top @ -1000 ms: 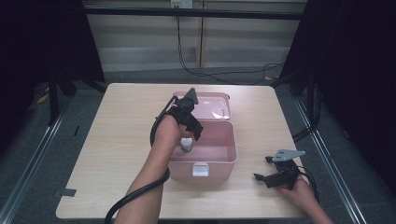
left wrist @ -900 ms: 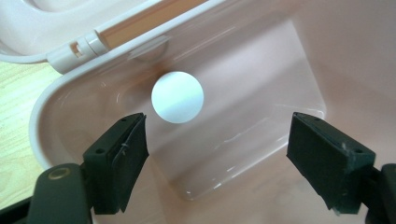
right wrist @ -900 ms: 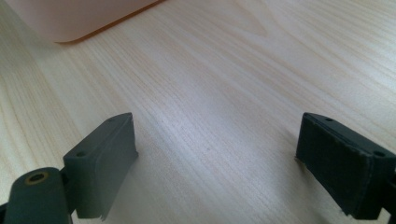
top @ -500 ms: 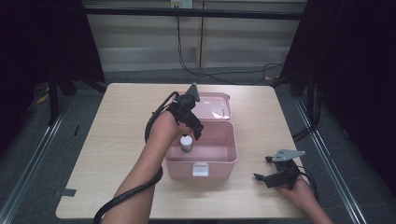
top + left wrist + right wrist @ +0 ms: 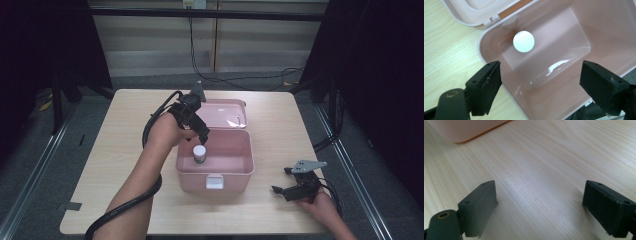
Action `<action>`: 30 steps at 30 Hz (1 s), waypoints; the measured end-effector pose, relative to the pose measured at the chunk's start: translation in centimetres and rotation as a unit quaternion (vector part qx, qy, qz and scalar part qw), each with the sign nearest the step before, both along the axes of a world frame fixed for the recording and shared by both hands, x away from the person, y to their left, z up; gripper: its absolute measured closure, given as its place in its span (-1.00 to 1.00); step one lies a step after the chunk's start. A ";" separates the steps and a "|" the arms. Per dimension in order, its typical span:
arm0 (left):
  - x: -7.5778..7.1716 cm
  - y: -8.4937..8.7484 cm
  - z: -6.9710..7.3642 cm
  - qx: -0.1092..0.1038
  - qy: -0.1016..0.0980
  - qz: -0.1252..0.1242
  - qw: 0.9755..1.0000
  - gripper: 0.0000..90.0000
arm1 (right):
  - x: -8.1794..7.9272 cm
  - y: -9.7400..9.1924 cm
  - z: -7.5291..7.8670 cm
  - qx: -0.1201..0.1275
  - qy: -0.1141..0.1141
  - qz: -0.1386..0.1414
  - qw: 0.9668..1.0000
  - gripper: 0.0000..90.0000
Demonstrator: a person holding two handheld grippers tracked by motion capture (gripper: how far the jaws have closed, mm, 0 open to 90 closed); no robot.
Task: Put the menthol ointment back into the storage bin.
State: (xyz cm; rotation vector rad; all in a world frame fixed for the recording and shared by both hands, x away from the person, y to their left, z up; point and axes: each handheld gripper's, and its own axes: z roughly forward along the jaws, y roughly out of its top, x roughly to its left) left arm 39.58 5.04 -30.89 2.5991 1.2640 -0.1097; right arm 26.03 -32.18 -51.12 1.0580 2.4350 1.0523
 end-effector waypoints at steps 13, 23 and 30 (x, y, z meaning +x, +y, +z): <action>-0.2 2.8 1.3 -0.006 -0.012 0.012 1.000 -0.62 | 0.0 0.0 0.0 0.000 0.000 0.000 1.000 -0.74; -0.4 4.7 1.9 -0.010 -0.020 0.023 0.999 -0.62 | 0.0 0.0 0.0 0.000 0.000 0.000 1.000 -0.74; -0.5 6.2 1.8 -0.014 -0.019 0.033 0.999 -0.62 | 0.0 0.0 0.0 0.000 0.000 0.000 1.000 -0.74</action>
